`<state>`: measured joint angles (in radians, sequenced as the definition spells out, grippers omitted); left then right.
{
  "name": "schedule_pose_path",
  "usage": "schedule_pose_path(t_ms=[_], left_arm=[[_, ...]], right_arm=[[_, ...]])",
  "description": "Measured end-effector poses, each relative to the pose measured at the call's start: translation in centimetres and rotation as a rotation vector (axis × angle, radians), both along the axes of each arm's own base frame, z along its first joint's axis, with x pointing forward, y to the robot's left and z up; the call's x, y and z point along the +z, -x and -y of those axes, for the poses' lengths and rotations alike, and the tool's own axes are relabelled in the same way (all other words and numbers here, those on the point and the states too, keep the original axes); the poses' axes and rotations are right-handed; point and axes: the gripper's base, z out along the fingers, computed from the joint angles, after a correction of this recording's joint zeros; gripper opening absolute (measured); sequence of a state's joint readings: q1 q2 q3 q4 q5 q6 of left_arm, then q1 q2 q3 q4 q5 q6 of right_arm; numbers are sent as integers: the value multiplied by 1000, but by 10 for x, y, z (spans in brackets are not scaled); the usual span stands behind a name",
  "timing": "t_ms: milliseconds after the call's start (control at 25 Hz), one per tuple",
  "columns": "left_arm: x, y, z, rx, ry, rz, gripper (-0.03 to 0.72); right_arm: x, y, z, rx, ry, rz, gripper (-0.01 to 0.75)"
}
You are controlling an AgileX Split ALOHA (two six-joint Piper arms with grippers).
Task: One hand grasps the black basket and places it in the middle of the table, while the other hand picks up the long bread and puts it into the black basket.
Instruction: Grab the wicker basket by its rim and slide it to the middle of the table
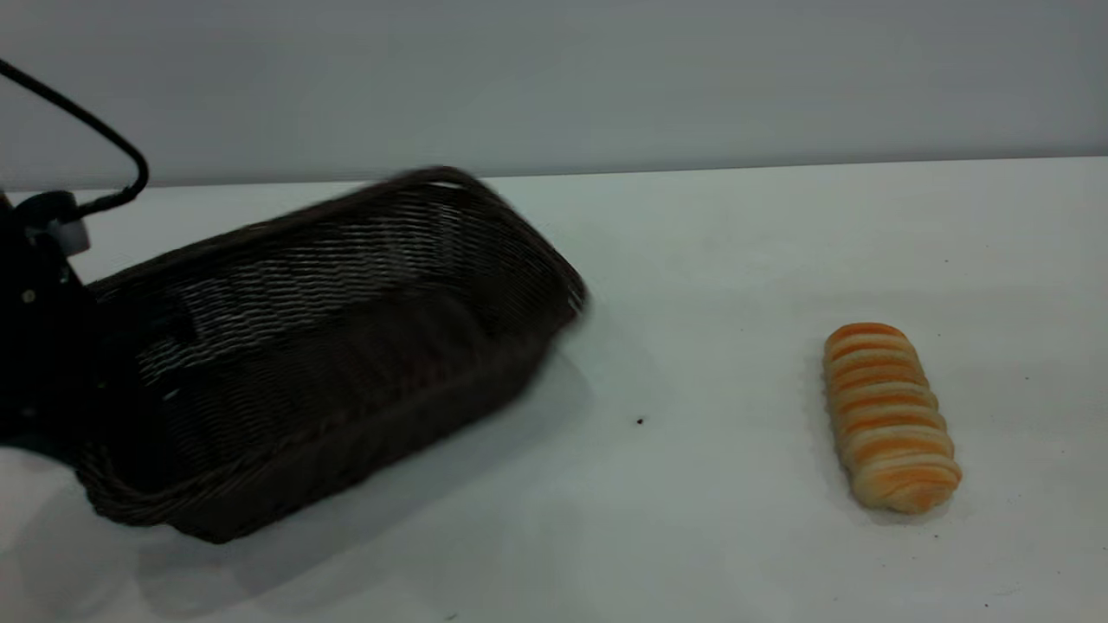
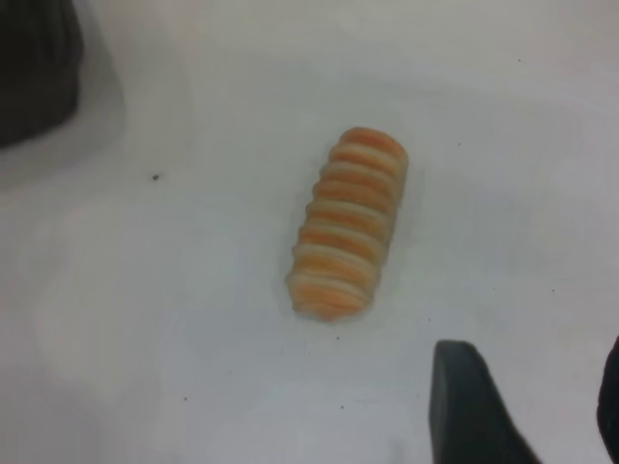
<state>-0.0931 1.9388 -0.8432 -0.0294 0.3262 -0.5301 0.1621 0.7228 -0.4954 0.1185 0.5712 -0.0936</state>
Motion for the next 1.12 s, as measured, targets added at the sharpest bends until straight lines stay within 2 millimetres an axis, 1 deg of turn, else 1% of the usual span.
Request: schedule_pose_path(t_ms=[40, 160, 280, 440, 560, 680, 840, 1000, 1120], left_arm=[[1, -2, 0, -11, 1, 13, 152], [4, -6, 3, -64, -1, 24, 148], [11, -15, 11, -139, 0, 46, 149], [19, -26, 34, -245, 36, 80, 149], [19, -34, 49, -319, 62, 82, 146], [12, -39, 57, -362, 77, 53, 146], [0, -48, 61, -372, 89, -2, 146], [-3, -55, 63, -387, 94, -30, 146], [-2, -59, 66, -412, 115, -38, 146]], right_arm=[[0, 0, 0, 0, 0, 0, 315], [0, 0, 0, 0, 0, 2, 315], [1, -1, 0, -2, -2, 14, 315], [3, -4, 0, -6, -7, 48, 315], [2, -11, -2, -12, -19, 41, 316], [0, -24, -5, -18, -33, 0, 316], [-1, -45, -9, -32, -60, -39, 316], [-8, -68, -14, -43, -82, -94, 316], [-17, -86, -19, -42, -95, -128, 316]])
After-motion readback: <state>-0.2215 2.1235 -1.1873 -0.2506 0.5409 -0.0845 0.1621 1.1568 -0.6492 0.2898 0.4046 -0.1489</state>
